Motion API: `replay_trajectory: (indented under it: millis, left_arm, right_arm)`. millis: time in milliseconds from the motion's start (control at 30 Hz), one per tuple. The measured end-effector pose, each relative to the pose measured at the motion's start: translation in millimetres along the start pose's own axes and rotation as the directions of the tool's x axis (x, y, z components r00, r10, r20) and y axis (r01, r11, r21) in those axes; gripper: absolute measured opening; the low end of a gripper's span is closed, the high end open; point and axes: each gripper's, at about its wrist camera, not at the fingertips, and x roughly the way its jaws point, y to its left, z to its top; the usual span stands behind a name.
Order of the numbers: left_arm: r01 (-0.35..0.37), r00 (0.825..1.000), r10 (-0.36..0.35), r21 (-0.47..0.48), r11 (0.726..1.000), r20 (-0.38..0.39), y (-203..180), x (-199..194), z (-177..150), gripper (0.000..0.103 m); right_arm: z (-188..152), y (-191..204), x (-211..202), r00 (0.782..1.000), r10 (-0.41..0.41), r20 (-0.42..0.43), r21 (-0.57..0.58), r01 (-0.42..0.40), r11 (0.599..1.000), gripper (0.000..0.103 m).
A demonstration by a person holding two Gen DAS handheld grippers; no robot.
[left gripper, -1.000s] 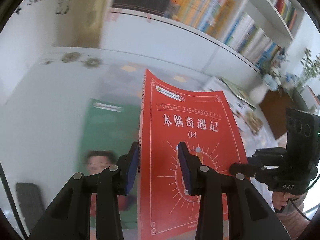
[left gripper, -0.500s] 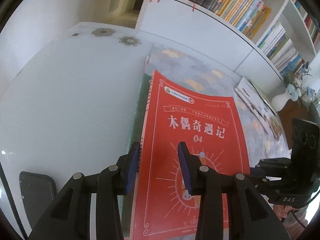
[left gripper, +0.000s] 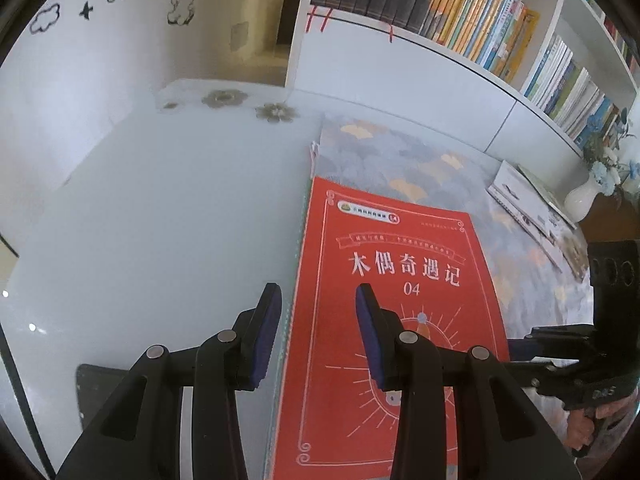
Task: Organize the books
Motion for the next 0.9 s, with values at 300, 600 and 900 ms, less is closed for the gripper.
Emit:
replay_trajectory:
  millis: [300,600,900]
  left_arm:
    - [0.001,1.0,-0.001,0.028,1.0,0.008,-23,-13,2,0.035]
    - [0.057,0.998,-0.056,0.124,0.991,-0.012,-105,-5,14,0.036]
    - [0.176,0.983,-0.16,0.214,0.961,-0.091,-225,36,16,0.036]
  right_arm:
    - [-13,-9,-21,1.0,-0.021,0.005,0.024,0.021,0.999,0.052]
    - [-40,-70,-101,0.984,-0.076,0.164,0.115,0.057,0.992,0.052]
    - [-82,-175,-220,0.922,-0.261,0.284,0.326,0.163,0.931,0.052]
